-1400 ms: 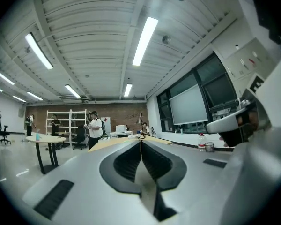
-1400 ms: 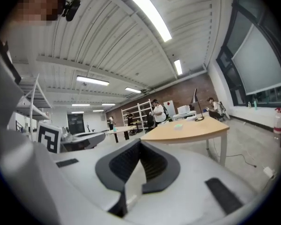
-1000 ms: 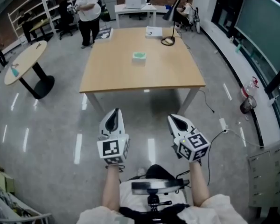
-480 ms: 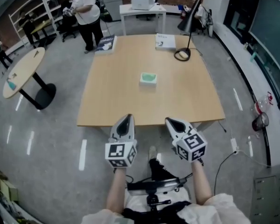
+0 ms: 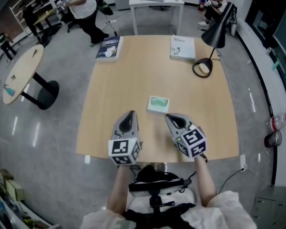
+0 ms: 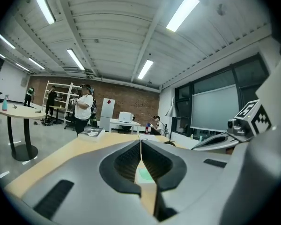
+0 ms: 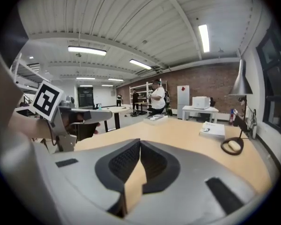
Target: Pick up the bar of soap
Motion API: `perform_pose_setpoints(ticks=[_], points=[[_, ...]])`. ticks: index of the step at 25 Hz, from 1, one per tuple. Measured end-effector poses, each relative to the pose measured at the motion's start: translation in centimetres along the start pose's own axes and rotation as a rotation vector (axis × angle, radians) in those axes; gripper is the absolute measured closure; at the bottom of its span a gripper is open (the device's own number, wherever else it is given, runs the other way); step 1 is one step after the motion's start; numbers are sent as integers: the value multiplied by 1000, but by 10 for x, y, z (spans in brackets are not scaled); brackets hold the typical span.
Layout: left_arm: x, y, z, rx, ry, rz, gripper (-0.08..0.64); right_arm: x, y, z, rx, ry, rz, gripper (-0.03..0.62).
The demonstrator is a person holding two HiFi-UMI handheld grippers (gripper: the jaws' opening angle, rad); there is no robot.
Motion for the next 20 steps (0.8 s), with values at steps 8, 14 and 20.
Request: perform_pose_setpoints(ticks=[8,14,20], points=[[-99,10,33,-22,132,65,545,-73,-52,6,1,142,-15,561],[-142,22,58,10,211,101,545,-119,-75,17,110,296,-66,482],[-166,30,87,32,295,110,545,-162,-89,59,276,548,-184,466]])
Point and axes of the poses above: the fingertips, and each gripper's own axes: x backward along the fingers, y to its left, z out of its underside, the point moved 5 cm from there along x, backward along the fingers, and after that the axes turned 4 degrees about -x, right-handed, at the moved point
